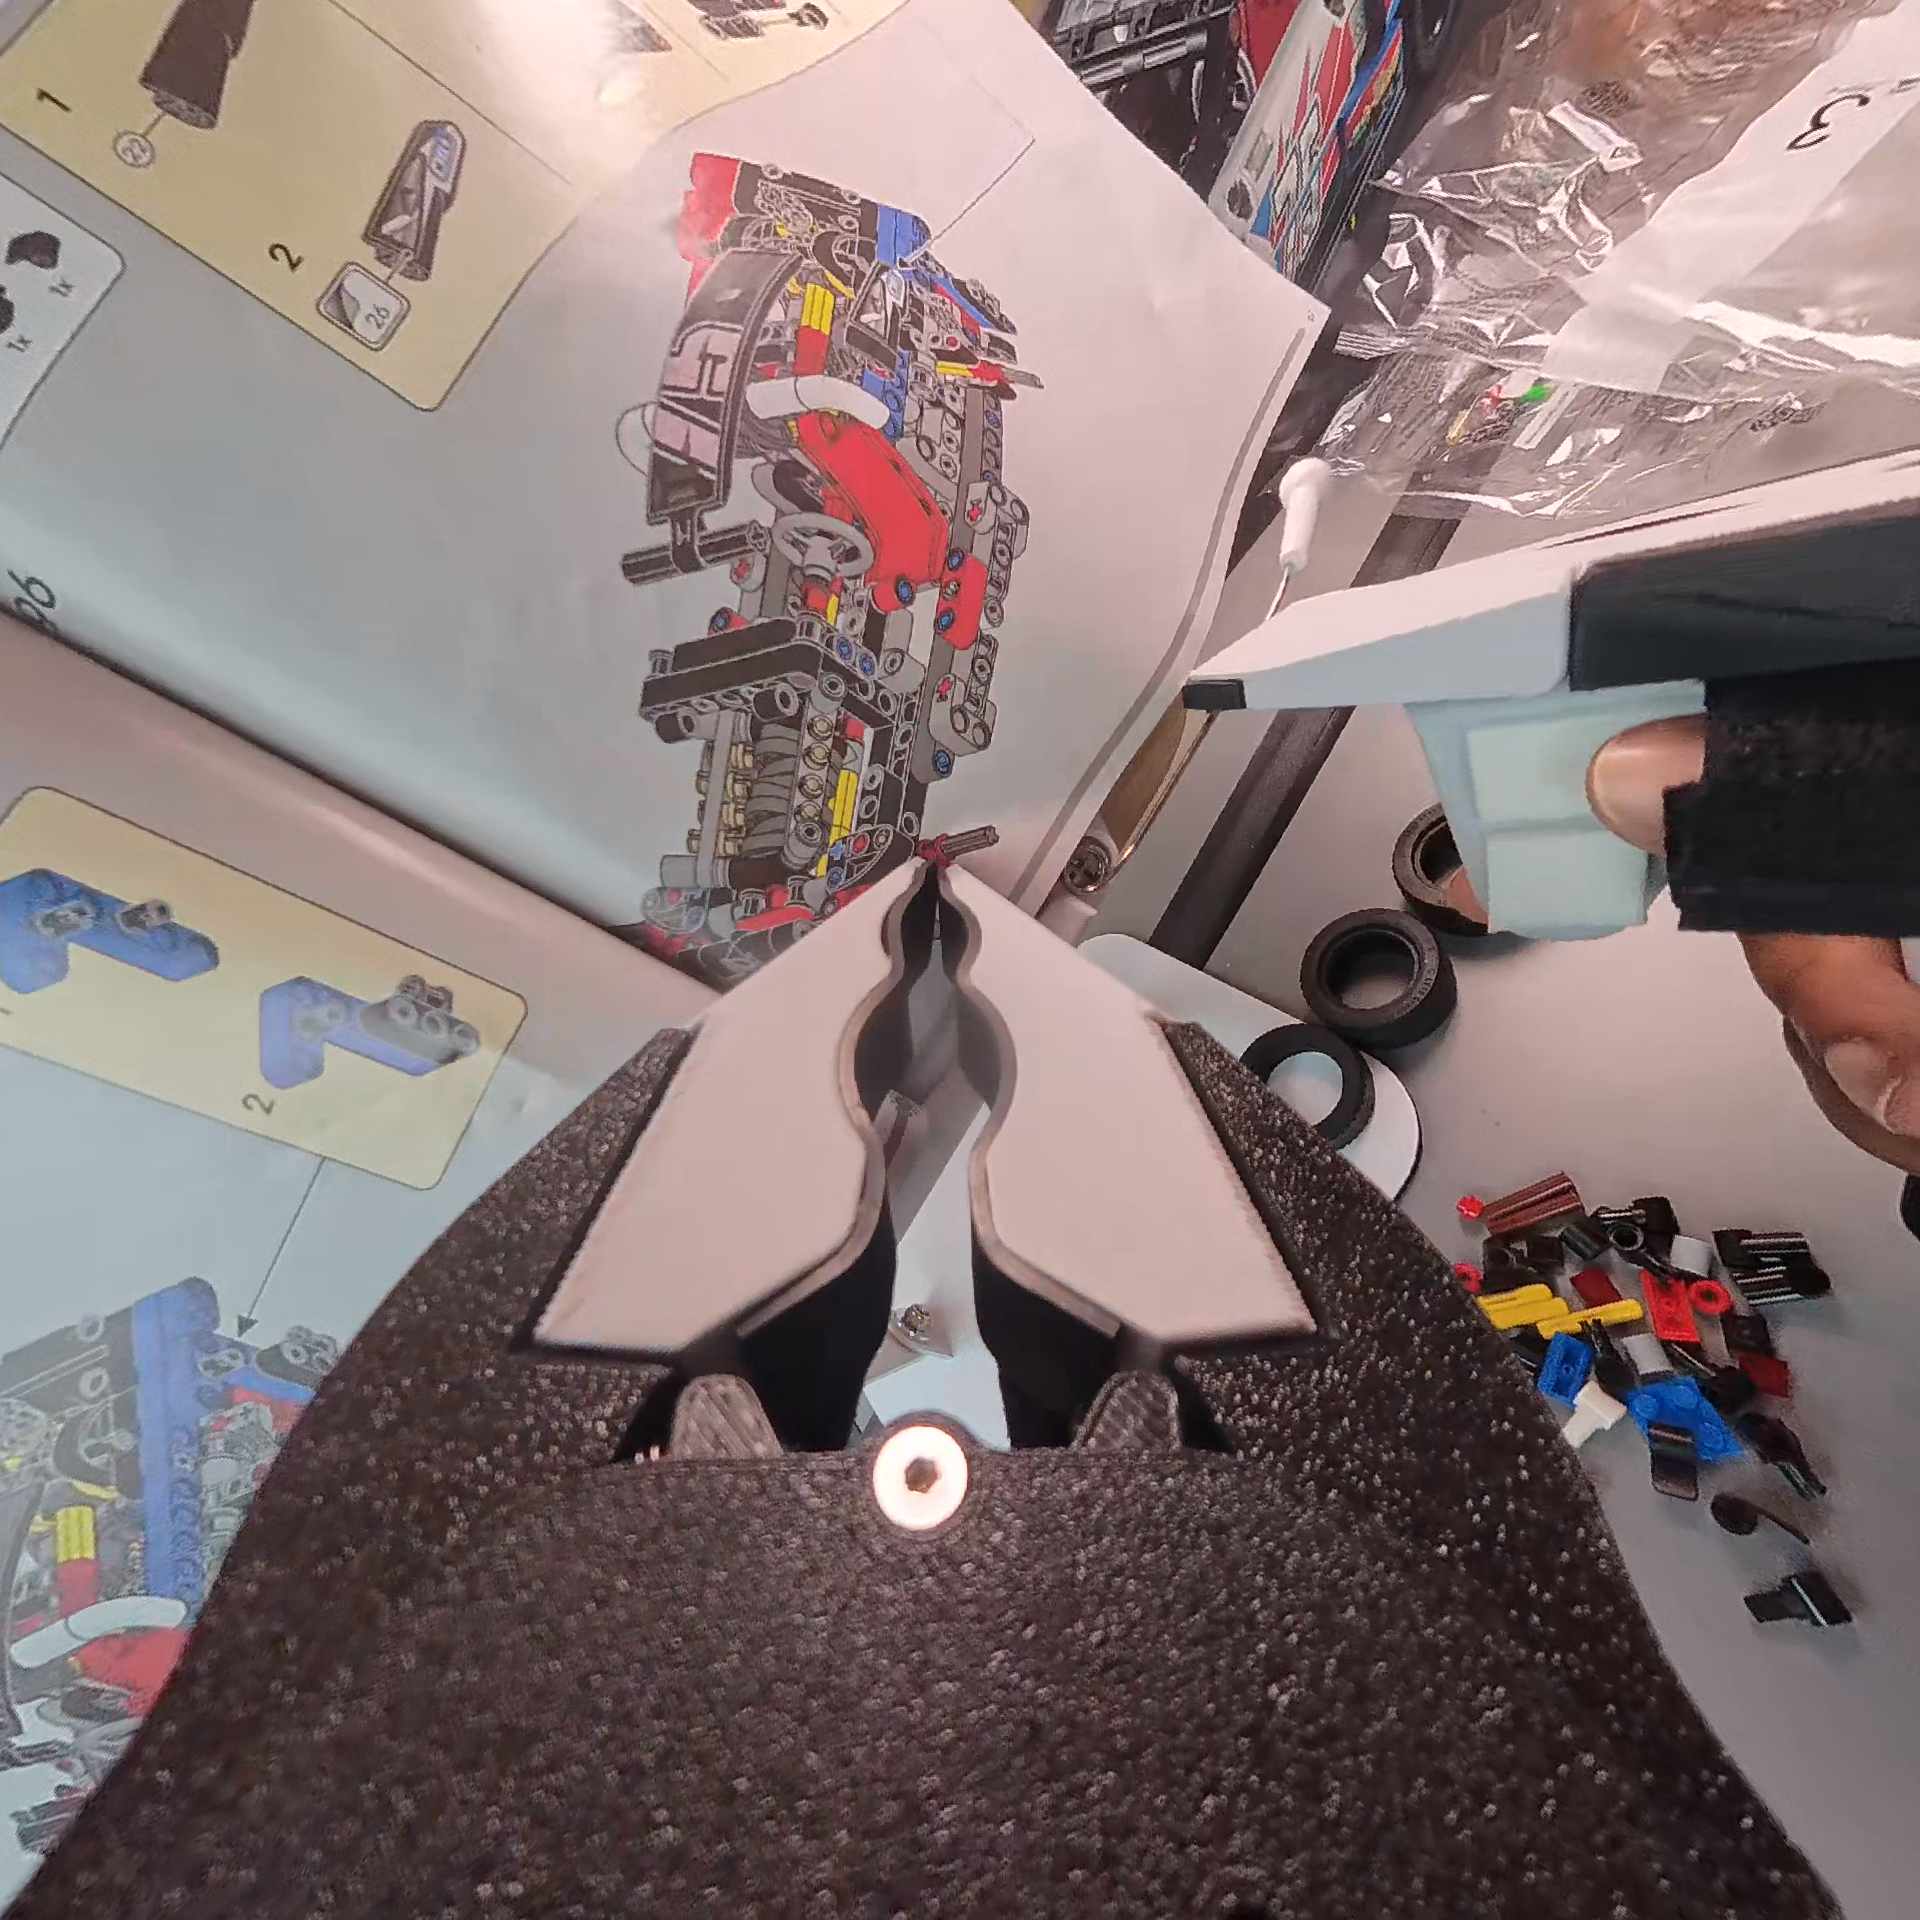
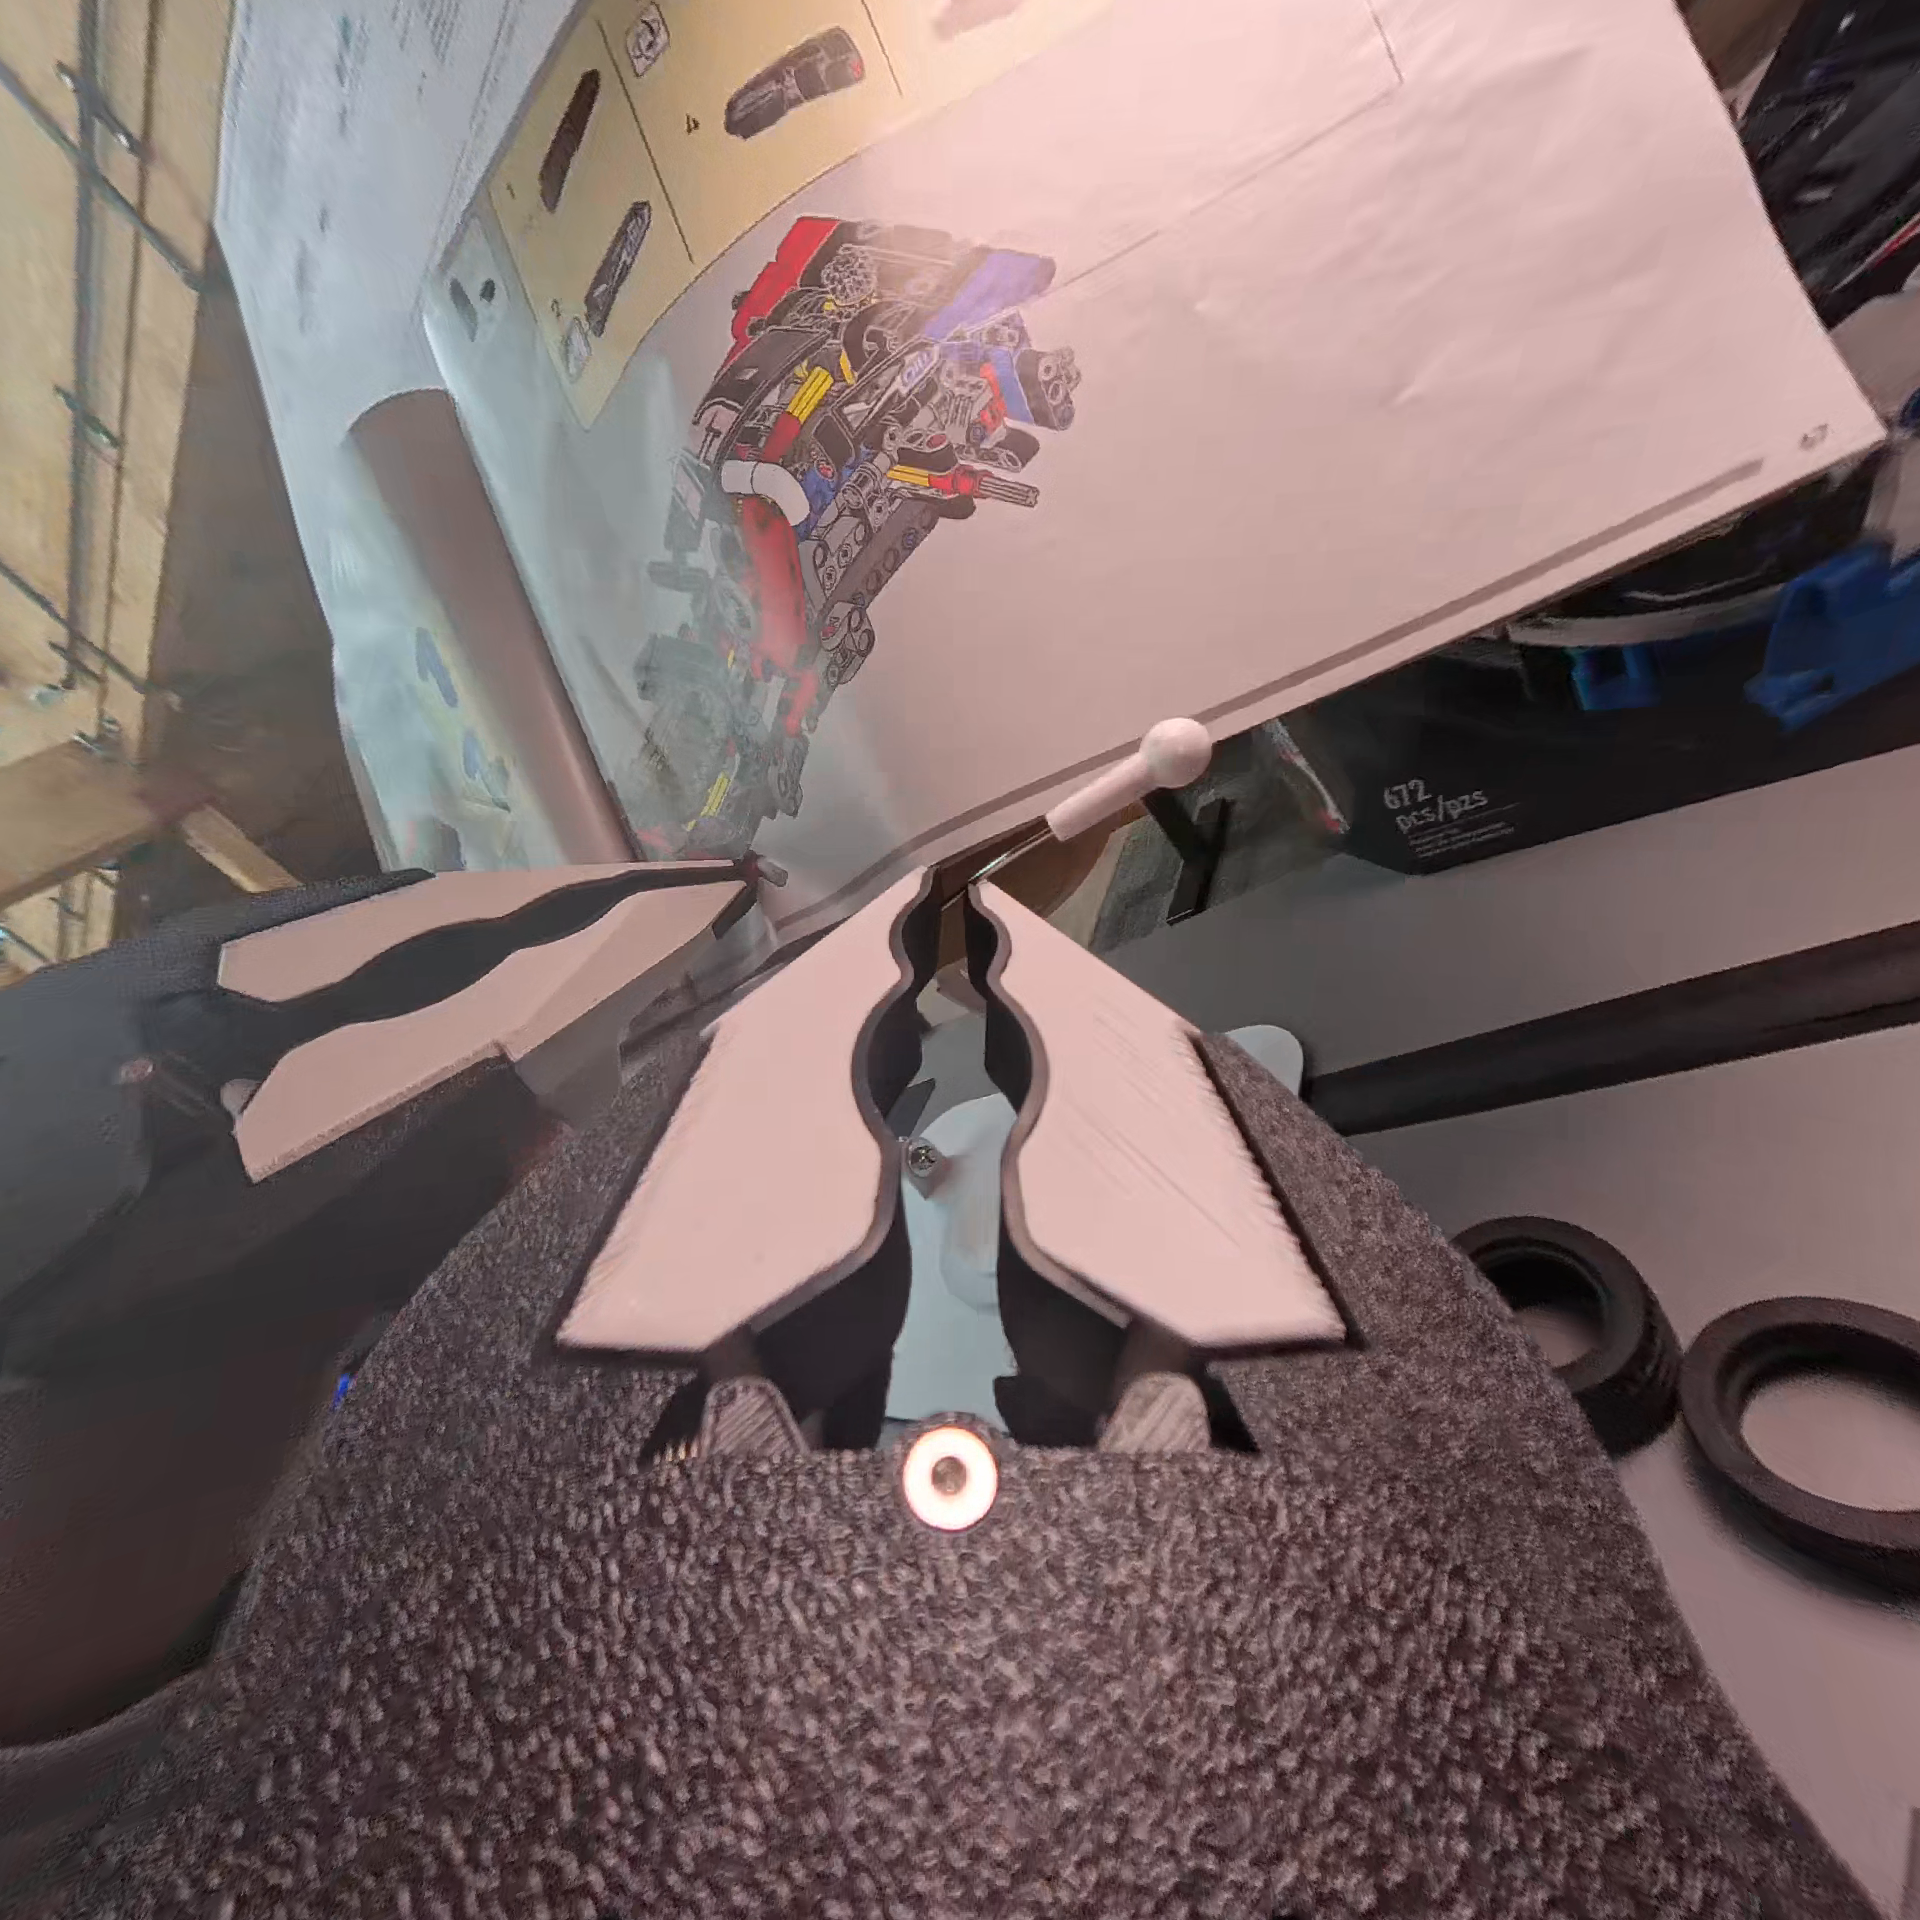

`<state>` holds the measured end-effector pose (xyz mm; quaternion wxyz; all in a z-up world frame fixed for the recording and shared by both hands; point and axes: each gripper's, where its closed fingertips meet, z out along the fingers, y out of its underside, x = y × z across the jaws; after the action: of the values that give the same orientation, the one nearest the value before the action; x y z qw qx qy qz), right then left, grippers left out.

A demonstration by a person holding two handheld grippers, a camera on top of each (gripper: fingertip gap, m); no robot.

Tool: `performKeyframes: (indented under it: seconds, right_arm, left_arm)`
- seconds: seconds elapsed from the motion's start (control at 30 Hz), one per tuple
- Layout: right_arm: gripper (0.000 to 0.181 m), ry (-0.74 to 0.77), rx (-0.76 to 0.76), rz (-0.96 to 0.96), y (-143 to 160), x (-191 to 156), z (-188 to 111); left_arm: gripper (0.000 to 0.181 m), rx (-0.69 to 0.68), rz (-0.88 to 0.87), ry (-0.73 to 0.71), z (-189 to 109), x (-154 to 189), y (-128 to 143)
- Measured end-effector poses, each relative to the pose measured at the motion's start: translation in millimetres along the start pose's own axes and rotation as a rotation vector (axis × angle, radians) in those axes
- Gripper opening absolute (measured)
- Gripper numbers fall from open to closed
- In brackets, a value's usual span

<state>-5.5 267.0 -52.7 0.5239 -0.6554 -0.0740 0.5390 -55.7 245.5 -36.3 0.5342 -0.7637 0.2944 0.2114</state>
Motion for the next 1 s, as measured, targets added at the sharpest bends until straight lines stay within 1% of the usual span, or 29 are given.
performKeyframes:
  seconds: [0.03, 0.07, 0.17, 0.2, 0.27, 0.3, 0.33, 0.37, 0.43, 0.47, 0.5, 0.53, 0.57, 0.63, 0.67, 0.7, 0.73, 0.8, 0.9, 0.97, 1.0]
  right_arm:
    - [0.003, 0.019, 0.022, -0.035, -1, -2, -2]
    - [0.003, 0.045, 0.047, -0.097, -3, -5, -4]
    - [0.003, 0.146, 0.091, -0.456, -7, -13, -6]
    - [0.003, 0.155, 0.083, -0.504, -8, -13, -6]
    - [0.000, 0.137, 0.069, -0.488, -9, -13, -5]
    - [0.000, 0.129, 0.079, -0.455, -10, -14, -5]
    - [0.000, 0.089, 0.144, -0.449, -19, -24, -10]
    - [0.000, 0.070, 0.197, -0.509, -32, -37, -16]
    - [0.000, 0.017, 0.243, -0.692, -48, -72, -20]
    - [0.000, 0.004, 0.231, -0.756, -52, -85, -18]
    - [0.000, 0.002, 0.215, -0.770, -56, -90, -15]
    - [0.000, 0.018, 0.213, -0.735, -64, -88, -14]
    - [0.000, 0.051, 0.205, -0.671, -71, -78, -14]
    - [0.000, 0.133, 0.183, -0.514, -75, -45, -17]
    - [0.010, 0.184, 0.173, -0.442, -72, -26, -21]
    - [0.032, 0.227, 0.150, -0.365, -63, -8, -24]
    - [0.043, 0.244, 0.124, -0.282, -50, 6, -27]
    - [0.046, 0.212, 0.044, -0.095, -12, 18, -27]
    - [0.051, 0.098, -0.092, 0.194, 46, 8, -16]
    - [0.054, 0.002, -0.136, 0.481, 69, -4, -9]
    - [0.054, -0.048, -0.119, 0.622, 73, -9, -6]
  left_arm:
    - [0.000, 0.001, -0.005, 0.002, 0, 0, 0]
    - [0.000, 0.003, -0.012, 0.007, 1, 0, 0]
    - [0.000, 0.007, -0.045, 0.022, 1, -3, -1]
    - [0.000, 0.010, -0.057, 0.030, 2, -3, -2]
    - [0.000, -0.008, -0.068, 0.039, 5, -3, 2]
    - [0.000, 0.004, -0.067, 0.033, 6, -4, 1]
    - [0.000, 0.004, -0.064, 0.024, 6, -4, 1]
    - [0.000, -0.010, -0.041, 0.010, 7, -4, 4]
    - [0.000, -0.002, -0.013, -0.002, 8, -2, 3]
    - [0.000, -0.001, -0.008, -0.006, 8, -1, 3]
    - [0.000, 0.001, -0.018, -0.004, 8, -1, 3]
    - [0.000, 0.008, -0.038, 0.006, 7, -1, 2]
    - [0.000, 0.011, -0.056, 0.016, 6, -1, 2]
    - [0.000, 0.016, -0.065, 0.029, 4, -1, 3]
    - [0.000, 0.017, -0.059, 0.029, 4, -1, 3]
    - [0.000, 0.019, -0.051, 0.027, 4, -1, 4]
    - [0.000, 0.022, -0.045, 0.026, 3, -1, 4]
    - [0.000, 0.023, -0.034, 0.023, 3, 0, 5]
    - [0.000, 0.009, -0.032, 0.031, 3, 0, 5]
    - [0.000, 0.004, -0.036, 0.042, 3, 0, 5]
    - [0.000, 0.005, -0.038, 0.046, 3, 0, 6]
